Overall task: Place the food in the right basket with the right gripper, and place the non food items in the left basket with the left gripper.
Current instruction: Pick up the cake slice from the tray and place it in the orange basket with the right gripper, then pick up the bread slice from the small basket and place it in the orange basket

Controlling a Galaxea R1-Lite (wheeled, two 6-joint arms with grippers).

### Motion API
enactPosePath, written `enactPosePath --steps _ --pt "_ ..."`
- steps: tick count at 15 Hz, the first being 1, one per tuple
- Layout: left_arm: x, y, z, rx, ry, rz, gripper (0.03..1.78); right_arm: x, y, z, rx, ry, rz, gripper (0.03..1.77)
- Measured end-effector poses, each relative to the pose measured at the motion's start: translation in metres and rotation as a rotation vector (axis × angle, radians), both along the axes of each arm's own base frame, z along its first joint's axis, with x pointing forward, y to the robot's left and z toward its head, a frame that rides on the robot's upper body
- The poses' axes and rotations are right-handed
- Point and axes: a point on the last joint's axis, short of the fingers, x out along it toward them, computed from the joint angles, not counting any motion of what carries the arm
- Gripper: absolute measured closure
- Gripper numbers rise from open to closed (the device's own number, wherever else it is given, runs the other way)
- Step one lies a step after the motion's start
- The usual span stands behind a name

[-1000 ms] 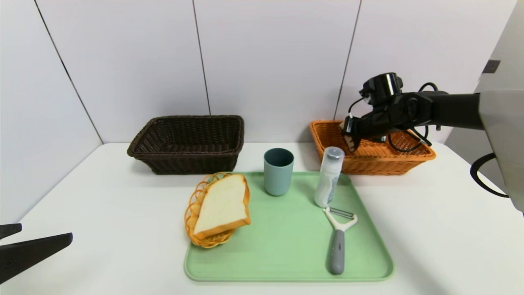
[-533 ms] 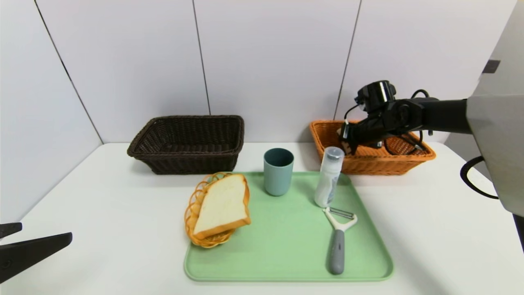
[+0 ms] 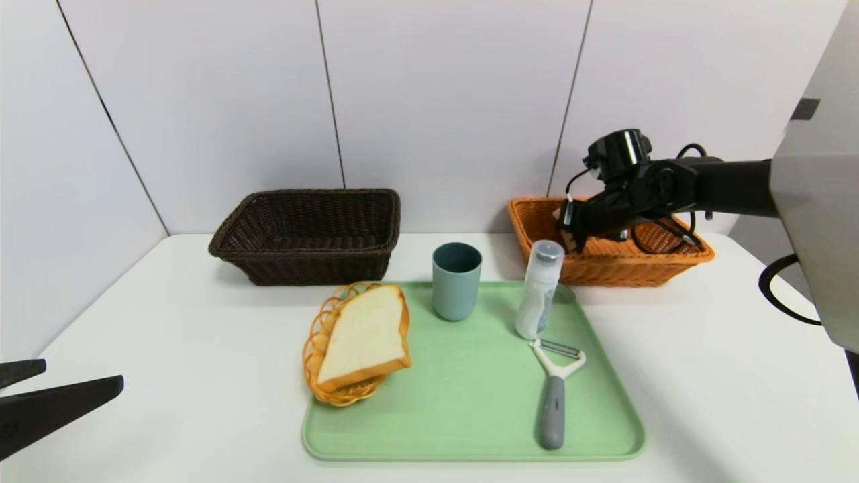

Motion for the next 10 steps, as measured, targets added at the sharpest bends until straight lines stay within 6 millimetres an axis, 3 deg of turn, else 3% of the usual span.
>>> enactPosePath --steps 4,10 --pt "0.0 0.0 -0.001 -0.001 0.003 0.002 0.12 -0.001 0.0 0.003 0.002 -0.011 0.0 0.56" --pt "-0.002 0.001 0.001 0.006 -0.035 0.011 0.12 -0.01 -0.001 0.019 -0.031 -0.019 -0.031 0.31"
